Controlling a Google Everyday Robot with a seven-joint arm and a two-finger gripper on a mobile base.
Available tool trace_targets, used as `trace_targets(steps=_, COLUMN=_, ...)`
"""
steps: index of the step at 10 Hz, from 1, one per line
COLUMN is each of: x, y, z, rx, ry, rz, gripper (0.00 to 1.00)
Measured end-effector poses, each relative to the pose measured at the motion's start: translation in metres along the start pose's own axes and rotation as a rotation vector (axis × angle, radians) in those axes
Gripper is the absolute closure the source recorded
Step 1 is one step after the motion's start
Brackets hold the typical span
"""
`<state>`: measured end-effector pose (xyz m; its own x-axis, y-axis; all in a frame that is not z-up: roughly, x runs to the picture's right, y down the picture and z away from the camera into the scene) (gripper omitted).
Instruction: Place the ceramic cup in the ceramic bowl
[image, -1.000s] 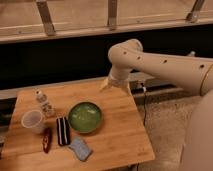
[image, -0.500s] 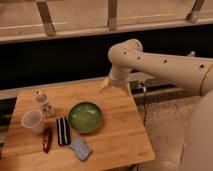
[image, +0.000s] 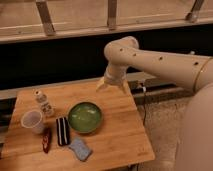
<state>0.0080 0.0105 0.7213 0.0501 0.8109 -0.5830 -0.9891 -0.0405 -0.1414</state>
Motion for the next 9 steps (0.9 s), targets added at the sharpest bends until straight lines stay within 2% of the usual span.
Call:
trace_targets(steps=1, x=0.000, y=0.018, z=0.001, rx=-0.004, ry=0.009, rz=-0.038, gripper=0.20)
trace_targets(steps=3, x=0.007, y=0.086, z=0.010, rx=-0.015, ry=0.042, rz=-0.167, gripper=0.20)
trace_targets(steps=4, x=0.009, y=0.098, z=0.012, rx=-0.019, ry=0.049, rz=-0.187, gripper=0.20)
trace_targets(steps=6, x=0.008, y=0.091, z=0.012, rx=-0.008, ry=0.050, rz=-0.182, gripper=0.20)
trace_targets(steps=9, x=0.009, y=0.092, z=0.014, rx=-0.017, ry=0.054, rz=-0.183, gripper=0.20)
